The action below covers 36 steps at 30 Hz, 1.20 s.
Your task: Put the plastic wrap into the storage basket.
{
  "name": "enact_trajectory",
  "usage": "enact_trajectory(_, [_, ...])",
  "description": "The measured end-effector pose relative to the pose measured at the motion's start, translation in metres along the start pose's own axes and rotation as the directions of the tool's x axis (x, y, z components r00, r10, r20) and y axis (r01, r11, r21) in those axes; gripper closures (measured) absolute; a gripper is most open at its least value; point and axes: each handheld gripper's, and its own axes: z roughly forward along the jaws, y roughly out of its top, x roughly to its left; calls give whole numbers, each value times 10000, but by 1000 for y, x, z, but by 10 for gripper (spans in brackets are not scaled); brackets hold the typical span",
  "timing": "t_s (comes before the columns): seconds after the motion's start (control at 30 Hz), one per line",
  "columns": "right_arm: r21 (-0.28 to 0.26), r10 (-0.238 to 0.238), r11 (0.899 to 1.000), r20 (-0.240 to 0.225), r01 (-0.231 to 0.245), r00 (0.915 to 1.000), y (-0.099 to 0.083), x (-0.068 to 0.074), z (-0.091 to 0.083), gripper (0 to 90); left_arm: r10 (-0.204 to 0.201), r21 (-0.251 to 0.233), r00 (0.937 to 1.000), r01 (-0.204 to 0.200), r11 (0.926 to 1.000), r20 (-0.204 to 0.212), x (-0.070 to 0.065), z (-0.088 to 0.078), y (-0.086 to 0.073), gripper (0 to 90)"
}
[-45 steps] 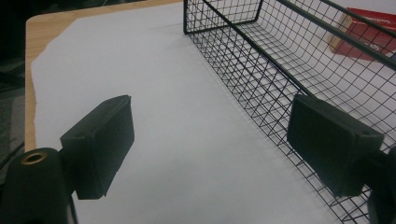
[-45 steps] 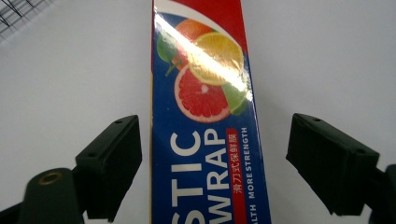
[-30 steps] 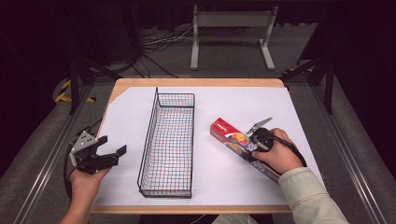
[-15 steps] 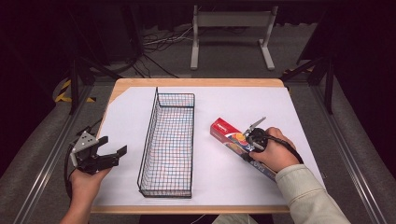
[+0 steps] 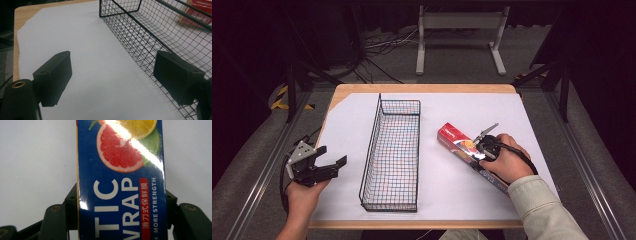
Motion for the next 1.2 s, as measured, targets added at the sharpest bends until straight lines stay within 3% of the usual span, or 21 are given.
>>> enact_trajectory(0.2, [-244, 688, 9973, -170, -692, 9975, 8, 1, -14, 404, -37, -52, 10000, 37, 10000, -21, 0, -1, 0, 159])
enact_trajectory(0.3, [-327, 800, 9962, -158, -805, 9967, 10, 1, -19, 404, -62, -55, 10000, 62, 10000, -4, 1, -1, 0, 159])
enact_trajectory(0.5, [-562, 1715, 9834, -264, -1727, 9848, 19, 4, -34, 404, -159, -73, 9998, 160, 9998, 80, 5, 3, 2, 159])
enact_trajectory(0.63, [-525, 2099, 9764, 72, -2093, 9777, 25, 8, -42, 404, -171, -134, 9998, 173, 9998, 135, 6, 6, 4, 159])
enact_trajectory(0.87, [-958, 3093, 9473, 252, -3057, 9506, 38, 14, -58, 404, -60, -173, 9999, 62, 9998, 108, 8, 13, 8, 159])
enact_trajectory(0.97, [-1174, 3676, 9247, 282, -3621, 9296, 44, 17, -66, 404, 43, -157, 9999, -41, 9999, 119, 7, 15, 9, 159])
enact_trajectory(1.0, [-1174, 3676, 9247, 282, -3621, 9296, 44, 17, -66, 404, 43, -157, 9999, -41, 9999, 119, 7, 15, 9, 159])
enact_trajectory(1.03, [-1247, 3986, 9113, 280, -3924, 9167, 46, 19, -69, 404, 50, -175, 9999, -47, 9998, 143, 7, 16, 9, 159])
enact_trajectory(1.07, [-1247, 3986, 9113, 280, -3924, 9167, 46, 19, -69, 404, 50, -175, 9999, -47, 9998, 143, 7, 16, 9, 159])
enact_trajectory(1.1, [-1304, 4275, 8981, 350, -4200, 9033, 49, 22, -72, 404, 95, -189, 9998, -91, 9998, 182, 8, 18, 9, 159])
enact_trajectory(1.13, [-1329, 4385, 8928, 372, -4304, 8980, 50, 24, -73, 404, 96, -193, 9998, -92, 9998, 198, 8, 19, 9, 159])
enact_trajectory(1.17, [-1329, 4385, 8928, 372, -4304, 8980, 50, 24, -73, 404, 96, -193, 9998, -92, 9998, 198, 8, 19, 9, 159])
enact_trajectory(1.2, [-1364, 4571, 8835, 431, -4480, 8884, 52, 25, -74, 404, 102, -196, 9997, -98, 9998, 207, 9, 20, 9, 159])
